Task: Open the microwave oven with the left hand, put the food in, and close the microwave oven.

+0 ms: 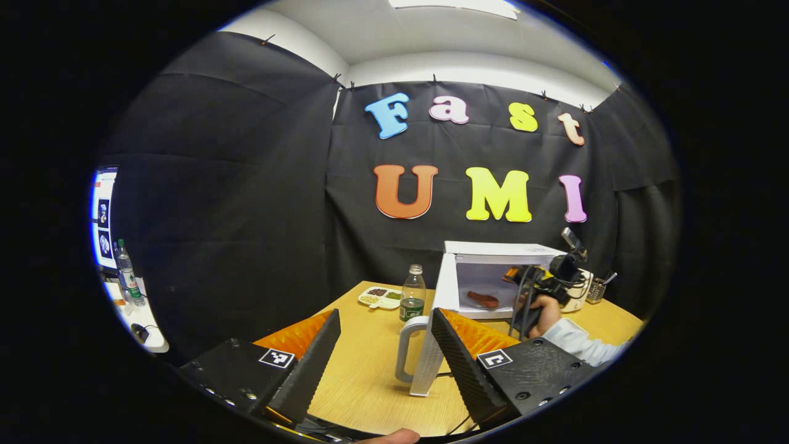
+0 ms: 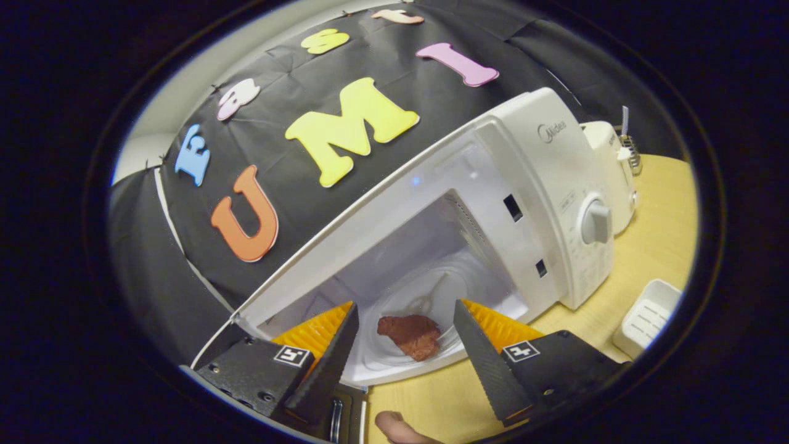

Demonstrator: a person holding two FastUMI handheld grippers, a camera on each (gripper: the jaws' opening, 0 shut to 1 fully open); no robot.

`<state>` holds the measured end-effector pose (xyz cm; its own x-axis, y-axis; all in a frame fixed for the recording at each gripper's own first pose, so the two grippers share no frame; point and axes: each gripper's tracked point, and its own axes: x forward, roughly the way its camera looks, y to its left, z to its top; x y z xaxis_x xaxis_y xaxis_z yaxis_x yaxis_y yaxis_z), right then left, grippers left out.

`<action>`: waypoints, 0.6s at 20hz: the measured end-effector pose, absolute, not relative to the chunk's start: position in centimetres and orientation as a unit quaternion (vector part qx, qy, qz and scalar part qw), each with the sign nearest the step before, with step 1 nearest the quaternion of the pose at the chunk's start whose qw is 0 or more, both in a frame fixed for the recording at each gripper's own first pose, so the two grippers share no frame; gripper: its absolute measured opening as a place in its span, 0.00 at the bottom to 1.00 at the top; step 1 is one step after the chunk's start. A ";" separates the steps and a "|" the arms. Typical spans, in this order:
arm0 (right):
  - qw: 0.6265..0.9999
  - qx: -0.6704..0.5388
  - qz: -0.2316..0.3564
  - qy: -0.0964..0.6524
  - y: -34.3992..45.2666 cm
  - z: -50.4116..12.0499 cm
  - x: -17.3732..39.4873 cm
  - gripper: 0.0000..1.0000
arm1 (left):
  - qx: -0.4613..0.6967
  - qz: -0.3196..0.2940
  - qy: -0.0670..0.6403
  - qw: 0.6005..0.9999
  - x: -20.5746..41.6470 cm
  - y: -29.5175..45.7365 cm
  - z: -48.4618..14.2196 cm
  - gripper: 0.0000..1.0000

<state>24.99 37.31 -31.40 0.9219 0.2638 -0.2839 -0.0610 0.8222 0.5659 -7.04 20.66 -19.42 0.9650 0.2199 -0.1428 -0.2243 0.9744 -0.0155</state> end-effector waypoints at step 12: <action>0.969 0.165 0.158 0.097 27.7 -22.1 10.5 0.97 | -0.053 0.125 0.104 0.985 -6.4 23.2 -23.6 0.71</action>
<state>10.50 27.72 -22.07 0.9311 0.3384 -0.1365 -0.2742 0.8956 0.3503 -6.44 23.24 -23.56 0.9470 0.2359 -0.2181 -0.2578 0.9631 -0.0777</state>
